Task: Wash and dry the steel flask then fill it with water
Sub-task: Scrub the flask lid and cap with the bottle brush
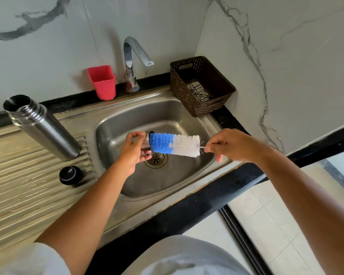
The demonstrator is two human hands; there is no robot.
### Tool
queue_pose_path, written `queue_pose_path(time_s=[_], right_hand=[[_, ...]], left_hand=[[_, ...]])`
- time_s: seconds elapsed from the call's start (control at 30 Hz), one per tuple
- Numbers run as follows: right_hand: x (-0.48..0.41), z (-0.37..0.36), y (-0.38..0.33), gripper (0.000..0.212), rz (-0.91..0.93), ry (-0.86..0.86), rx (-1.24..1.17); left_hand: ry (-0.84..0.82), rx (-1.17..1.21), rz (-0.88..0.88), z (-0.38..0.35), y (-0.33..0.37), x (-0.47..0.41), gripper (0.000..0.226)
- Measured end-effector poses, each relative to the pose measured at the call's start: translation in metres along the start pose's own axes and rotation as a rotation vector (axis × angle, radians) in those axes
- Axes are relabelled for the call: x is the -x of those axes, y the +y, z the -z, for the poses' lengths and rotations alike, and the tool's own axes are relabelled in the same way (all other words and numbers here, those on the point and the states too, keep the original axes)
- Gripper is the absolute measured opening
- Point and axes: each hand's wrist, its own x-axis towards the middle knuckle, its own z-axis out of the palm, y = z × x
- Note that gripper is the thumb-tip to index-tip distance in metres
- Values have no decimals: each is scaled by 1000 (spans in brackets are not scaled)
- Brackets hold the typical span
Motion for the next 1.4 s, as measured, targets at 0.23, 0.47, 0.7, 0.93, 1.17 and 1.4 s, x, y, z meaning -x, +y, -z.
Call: queue_pose_path(time_s=[0.23,0.47,0.7,0.93,1.17,1.4], right_hand=[[24,-12,-17,17,62,371,529],[24,-35,-9,12,-45,305,295],[30,-48,-34,27,-46,252,144],[2,-98,-73,36,-64,366,329],[12,-67,-65,38,-155,366,358],[-8,-71,-79,35,-190,351,349]], left_hand=[[140,150,178,14,3,-6,33],[14,492,352,24,-6,1,34],[124,439,355,16,-18,-7,43],[-140,312,235,-34,-12,25,19],[13,244,185,10,-11,5,21],[-173,149,106,-8,-19,28,9]])
